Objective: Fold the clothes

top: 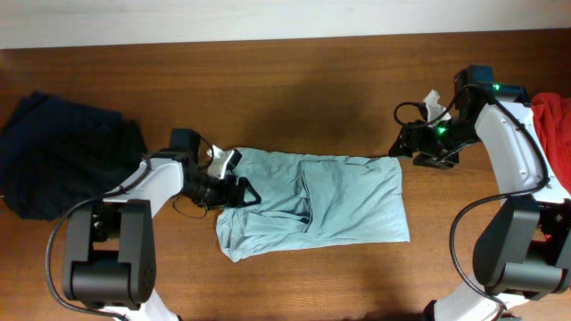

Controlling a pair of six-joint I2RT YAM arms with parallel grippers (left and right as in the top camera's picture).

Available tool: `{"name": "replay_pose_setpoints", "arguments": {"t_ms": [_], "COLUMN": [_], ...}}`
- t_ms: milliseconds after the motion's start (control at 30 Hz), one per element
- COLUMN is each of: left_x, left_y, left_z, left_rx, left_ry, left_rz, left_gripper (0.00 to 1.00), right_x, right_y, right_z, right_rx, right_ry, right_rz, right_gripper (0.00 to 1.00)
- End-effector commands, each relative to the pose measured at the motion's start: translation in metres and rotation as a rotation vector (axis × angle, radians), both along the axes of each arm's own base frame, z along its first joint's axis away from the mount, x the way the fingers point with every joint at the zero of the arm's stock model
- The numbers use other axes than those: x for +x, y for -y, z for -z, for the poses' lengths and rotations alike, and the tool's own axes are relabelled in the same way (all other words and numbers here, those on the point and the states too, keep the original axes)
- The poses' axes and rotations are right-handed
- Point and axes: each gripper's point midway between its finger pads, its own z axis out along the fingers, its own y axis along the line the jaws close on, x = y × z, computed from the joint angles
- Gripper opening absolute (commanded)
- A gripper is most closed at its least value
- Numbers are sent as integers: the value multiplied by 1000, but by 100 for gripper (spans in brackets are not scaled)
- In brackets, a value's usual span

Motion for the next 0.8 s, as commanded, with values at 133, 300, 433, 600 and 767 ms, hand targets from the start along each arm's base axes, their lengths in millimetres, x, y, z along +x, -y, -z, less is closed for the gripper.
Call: {"name": "replay_pose_setpoints", "arguments": {"t_ms": [133,300,433,600,767], "left_x": [-50,-35,-3,52,72], "left_y": [-23,-32,-62,-103,-93], "left_z": [56,51,27,-34,-81], "left_rx": [172,175,164,212,343], "left_ry": [-187,-203,-158,-17,55], "left_rz": [28,-80,-226,-326,-236], "left_gripper": [6,1,1,1,1], "right_x": [1,0,-1,1,2], "right_y": [0,0,0,0,0], "right_z": [-5,-5,-5,-5,-5], "right_rx": [2,2,3,2,1], "right_ry": [19,19,15,21,27], "right_rz": [-10,-10,-10,-10,-10], "right_gripper": [67,66,66,66,66]}}
